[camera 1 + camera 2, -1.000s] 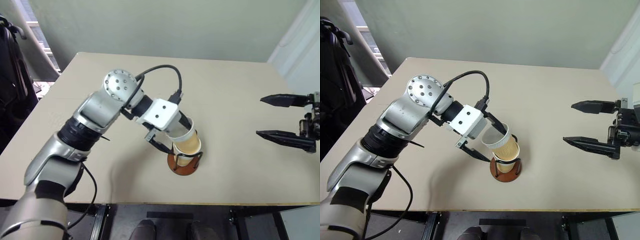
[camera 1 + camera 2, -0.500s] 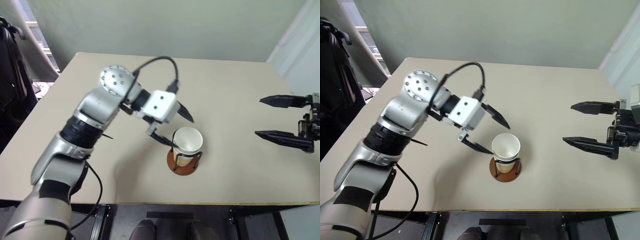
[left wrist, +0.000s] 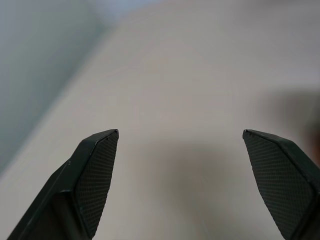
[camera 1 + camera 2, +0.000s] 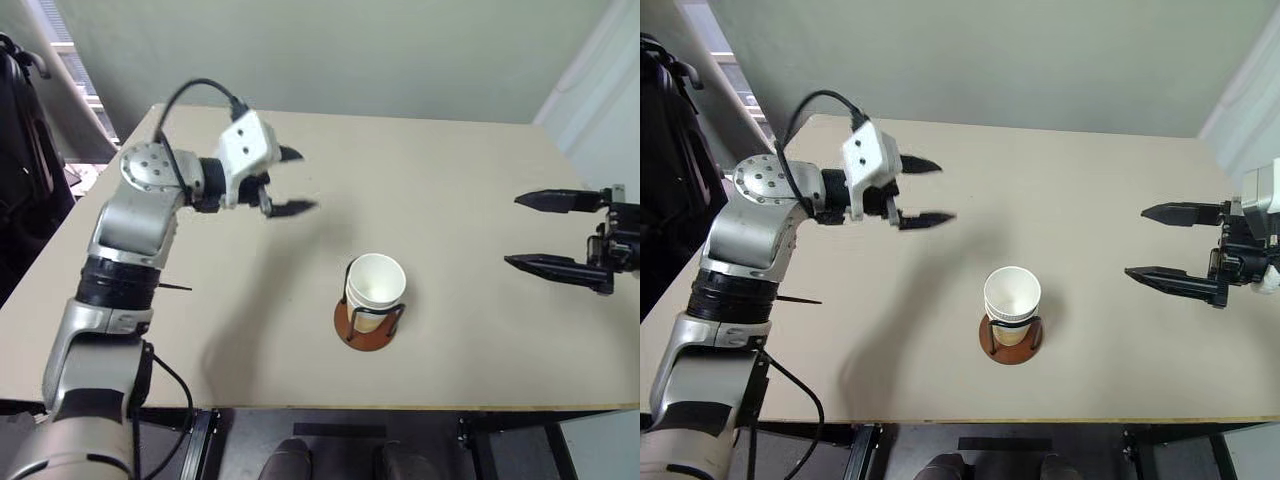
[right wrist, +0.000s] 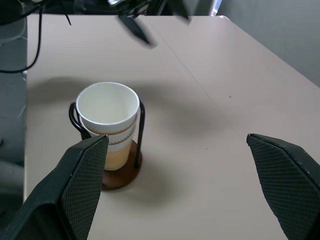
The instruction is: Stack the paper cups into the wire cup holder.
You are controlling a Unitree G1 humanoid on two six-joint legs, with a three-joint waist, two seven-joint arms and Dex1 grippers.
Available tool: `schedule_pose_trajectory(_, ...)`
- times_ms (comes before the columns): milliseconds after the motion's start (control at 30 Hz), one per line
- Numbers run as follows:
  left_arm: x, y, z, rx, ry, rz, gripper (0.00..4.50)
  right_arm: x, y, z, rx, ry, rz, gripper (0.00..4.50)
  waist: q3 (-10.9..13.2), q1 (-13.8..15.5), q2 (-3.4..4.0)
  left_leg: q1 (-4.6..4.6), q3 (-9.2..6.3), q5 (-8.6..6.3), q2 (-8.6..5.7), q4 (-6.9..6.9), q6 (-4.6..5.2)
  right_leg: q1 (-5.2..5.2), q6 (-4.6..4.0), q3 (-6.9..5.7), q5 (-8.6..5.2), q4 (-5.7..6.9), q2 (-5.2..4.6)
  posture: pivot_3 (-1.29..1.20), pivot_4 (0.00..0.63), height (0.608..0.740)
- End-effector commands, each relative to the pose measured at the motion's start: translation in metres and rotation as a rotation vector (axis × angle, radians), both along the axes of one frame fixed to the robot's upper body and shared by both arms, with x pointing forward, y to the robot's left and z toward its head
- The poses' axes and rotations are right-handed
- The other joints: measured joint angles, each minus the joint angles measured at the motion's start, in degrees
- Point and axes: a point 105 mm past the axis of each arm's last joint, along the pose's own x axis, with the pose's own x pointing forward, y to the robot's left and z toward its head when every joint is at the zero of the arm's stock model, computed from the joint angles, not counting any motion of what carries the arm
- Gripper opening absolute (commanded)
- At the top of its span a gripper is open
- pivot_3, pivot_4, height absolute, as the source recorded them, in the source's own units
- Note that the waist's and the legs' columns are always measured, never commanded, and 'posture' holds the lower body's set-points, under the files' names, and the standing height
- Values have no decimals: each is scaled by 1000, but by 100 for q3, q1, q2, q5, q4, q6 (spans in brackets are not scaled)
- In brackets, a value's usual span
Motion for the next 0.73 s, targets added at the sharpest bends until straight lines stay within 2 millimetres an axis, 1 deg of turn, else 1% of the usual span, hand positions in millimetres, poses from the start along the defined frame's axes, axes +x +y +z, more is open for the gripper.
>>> schedule_pose_trajectory(33, 22, 55, 25, -232, -59, 413, 4253, 0, 0, 5, -14, -37, 10, 4500, 0, -10, 0, 1, 4, 0, -1, -1, 0, -1, 0, 0, 0, 0, 1, 0, 150, 740)
schedule_pose_trajectory(100, 28, 92, 19, -305, -67, 645, 4253, 3, 0, 5, -15, -37, 8, 4500, 0, -18, 0, 3, 9, 1, 2, -3, -1, -2, 0, 0, 0, 1, 2, 0, 150, 740)
schedule_pose_trajectory(167, 28, 126, 5, -338, -55, 820, 4253, 9, -4, 4, -18, -43, -24, 4500, 1, -55, -1, 12, 14, 2, 2, -8, -2, -2, 1, 5, -1, 0, 3, 0, 150, 740)
schedule_pose_trajectory(200, 26, 137, -1, -349, -45, 869, 4253, 12, -6, 4, -19, -47, -44, 4500, 1, -62, -1, 16, 15, 2, 1, -11, -3, -1, 1, 6, -1, 0, 3, 0, 150, 740)
schedule_pose_trajectory(233, 24, 144, -10, -332, -18, 886, 4253, 21, -12, 3, -13, -57, -97, 4500, 1, -73, -1, 25, 16, 2, -1, -17, -4, 1, 1, 10, -1, 0, 4, 0, 150, 740)
schedule_pose_trajectory(267, 22, 147, -16, -318, 0, 890, 4253, 26, -17, 3, -10, -65, -132, 4500, 2, -72, -3, 33, 15, 4, -1, -25, -7, 1, 1, 13, -1, 0, 3, 0, 150, 740)
schedule_pose_trajectory(300, 19, 151, -22, -317, 29, 881, 4253, 36, -25, 2, 0, -80, -198, 4500, 4, -66, -5, 38, 14, 6, -3, -32, -10, 2, 1, 14, -1, 0, 3, 0, 150, 740)
schedule_pose_trajectory(367, 8, 154, -33, -277, 91, 807, 4253, 51, -43, -6, 19, -77, -306, 4500, 6, -57, -9, 44, 3, 13, -6, -43, -20, 1, 0, 13, -1, 2, 1, 0, 150, 740)
schedule_pose_trajectory(433, -1, 153, -39, -239, 127, 735, 4253, 58, -54, -14, 17, -66, -352, 4500, 8, -44, -13, 44, -2, 17, -9, -51, -26, -10, 0, 13, -1, 8, 1, 0, 150, 740)
schedule_pose_trajectory(533, -16, 168, -45, -211, 163, 695, 4253, 70, -80, -31, 3, -58, -464, 4500, 9, 23, -15, 43, -4, 28, -10, -76, -38, -19, -3, 11, -2, 8, 1, 0, 150, 740)
schedule_pose_trajectory(567, -19, 176, -46, -235, 173, 704, 4253, 76, -91, -35, 9, -65, -524, 4500, 9, 46, -15, 44, -5, 33, -9, -85, -40, -22, -4, 12, -2, 9, -1, 0, 150, 740)
schedule_pose_trajectory(600, -21, 182, -46, -254, 178, 711, 4253, 80, -98, -37, 13, -71, -561, 4500, 9, 56, -15, 43, -3, 37, -10, -91, -42, -27, -6, 12, -2, 11, -1, 0, 150, 740)
schedule_pose_trajectory(633, -24, 192, -46, -264, 162, 740, 4253, 87, -111, -38, 18, -99, -641, 4500, 9, 65, -15, 43, -1, 40, -9, -94, -44, -31, -7, 13, -1, 14, -5, 0, 150, 740)
schedule_pose_trajectory(733, -33, 233, -51, -338, 110, 892, 4253, 99, -149, -38, 75, -158, -863, 4500, 7, 72, -11, 46, 1, 50, -9, -102, -44, -36, -13, 15, 3, 20, -17, 0, 150, 740)
